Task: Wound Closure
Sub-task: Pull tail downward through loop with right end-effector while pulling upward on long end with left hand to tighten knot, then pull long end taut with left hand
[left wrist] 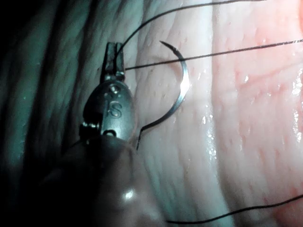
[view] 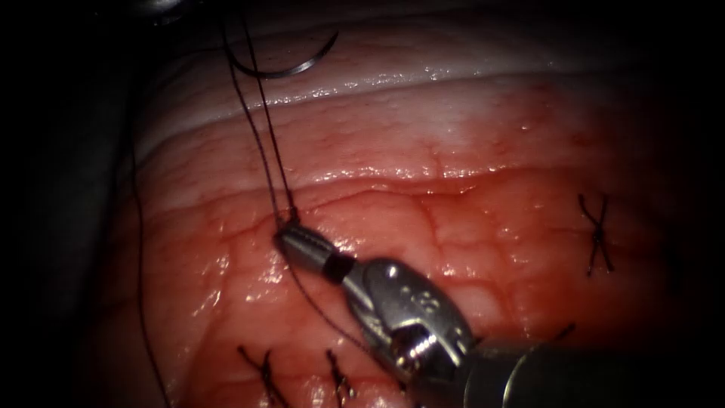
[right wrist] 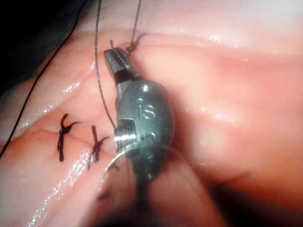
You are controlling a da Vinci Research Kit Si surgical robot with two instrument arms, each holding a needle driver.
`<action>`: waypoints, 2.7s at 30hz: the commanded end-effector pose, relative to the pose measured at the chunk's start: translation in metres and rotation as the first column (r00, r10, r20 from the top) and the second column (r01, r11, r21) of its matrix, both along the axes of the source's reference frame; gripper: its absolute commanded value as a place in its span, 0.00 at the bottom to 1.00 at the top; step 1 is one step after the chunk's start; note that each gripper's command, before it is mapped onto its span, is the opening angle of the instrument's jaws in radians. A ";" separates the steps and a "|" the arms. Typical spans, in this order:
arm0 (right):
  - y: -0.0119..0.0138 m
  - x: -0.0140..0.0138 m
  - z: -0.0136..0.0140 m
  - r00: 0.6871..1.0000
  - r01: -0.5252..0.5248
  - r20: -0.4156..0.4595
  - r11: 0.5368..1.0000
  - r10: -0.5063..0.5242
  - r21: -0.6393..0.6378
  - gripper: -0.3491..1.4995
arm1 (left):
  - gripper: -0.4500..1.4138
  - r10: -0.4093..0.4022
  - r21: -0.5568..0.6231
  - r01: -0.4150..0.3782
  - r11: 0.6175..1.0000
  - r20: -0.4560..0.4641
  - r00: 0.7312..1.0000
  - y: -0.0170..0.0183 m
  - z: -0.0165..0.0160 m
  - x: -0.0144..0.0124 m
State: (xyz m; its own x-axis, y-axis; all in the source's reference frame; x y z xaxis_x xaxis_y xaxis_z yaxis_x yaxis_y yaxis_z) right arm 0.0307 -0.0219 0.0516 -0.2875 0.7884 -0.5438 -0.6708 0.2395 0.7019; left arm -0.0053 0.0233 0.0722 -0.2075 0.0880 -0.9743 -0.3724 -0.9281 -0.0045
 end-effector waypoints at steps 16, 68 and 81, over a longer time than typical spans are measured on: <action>-0.0026 0.0005 0.0010 0.997 0.062 0.043 0.998 -0.063 0.021 0.00 | 0.00 -0.044 -0.029 0.044 0.999 -0.018 0.999 0.0030 0.0020 0.0006; 0.0076 -0.0013 -0.0009 0.937 0.342 0.152 0.916 -0.315 -0.209 0.76 | 0.00 0.102 -0.123 -0.080 0.989 0.178 0.979 -0.0092 -0.0329 -0.0035; 0.0077 0.0036 0.0013 0.883 0.456 0.252 0.850 -0.395 -0.263 0.78 | 0.00 0.120 -0.122 -0.099 0.988 0.178 0.977 -0.0094 -0.0329 -0.0040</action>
